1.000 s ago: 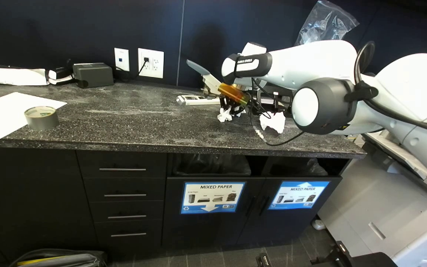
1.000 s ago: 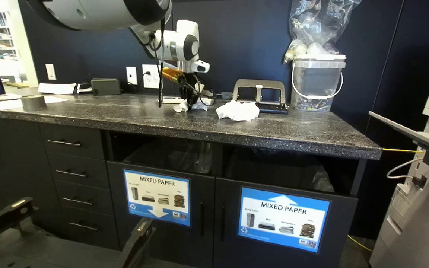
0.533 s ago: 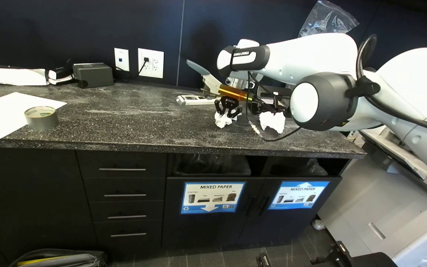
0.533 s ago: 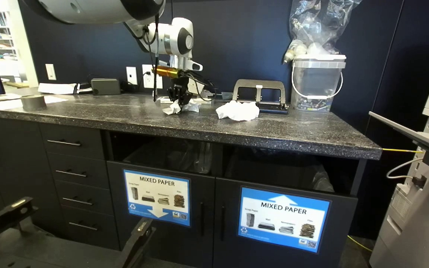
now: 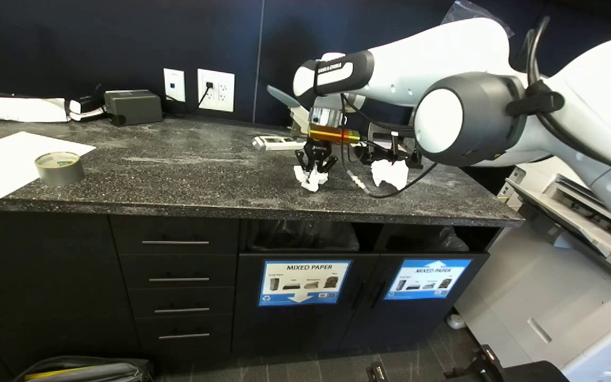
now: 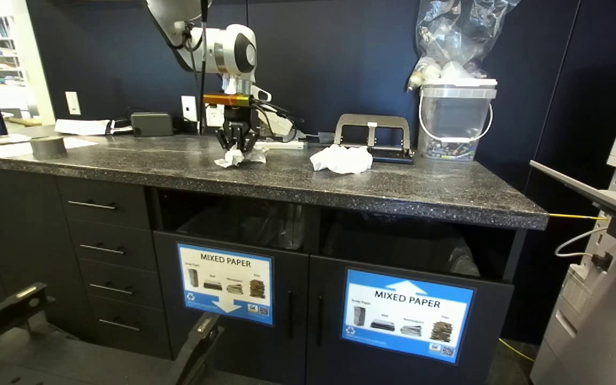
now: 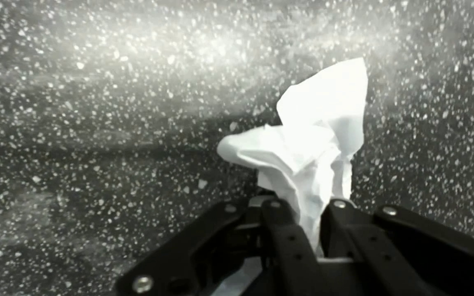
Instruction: Put two papers in the bin to the right and two in the left
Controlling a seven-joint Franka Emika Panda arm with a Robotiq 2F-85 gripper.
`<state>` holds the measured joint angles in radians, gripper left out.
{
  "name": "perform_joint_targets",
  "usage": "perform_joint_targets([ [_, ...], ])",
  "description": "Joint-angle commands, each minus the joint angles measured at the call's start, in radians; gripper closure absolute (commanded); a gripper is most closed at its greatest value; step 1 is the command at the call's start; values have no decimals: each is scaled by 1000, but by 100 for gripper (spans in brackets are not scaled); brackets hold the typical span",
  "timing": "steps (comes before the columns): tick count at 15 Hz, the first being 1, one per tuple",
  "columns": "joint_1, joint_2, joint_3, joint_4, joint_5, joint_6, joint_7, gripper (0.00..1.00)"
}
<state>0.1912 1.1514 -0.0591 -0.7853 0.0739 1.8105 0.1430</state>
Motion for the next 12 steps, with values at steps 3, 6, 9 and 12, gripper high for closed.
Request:
perform_joint_targets([
  [3,59,-167,-11,-320,-105,111,-155,89],
  [6,65,-237,5,-448,-126,235,-208,90],
  [9,40,-305,53,-577,-152,356,-211,90],
  [12,30,-377,68,-709,-160,410,-182,90],
])
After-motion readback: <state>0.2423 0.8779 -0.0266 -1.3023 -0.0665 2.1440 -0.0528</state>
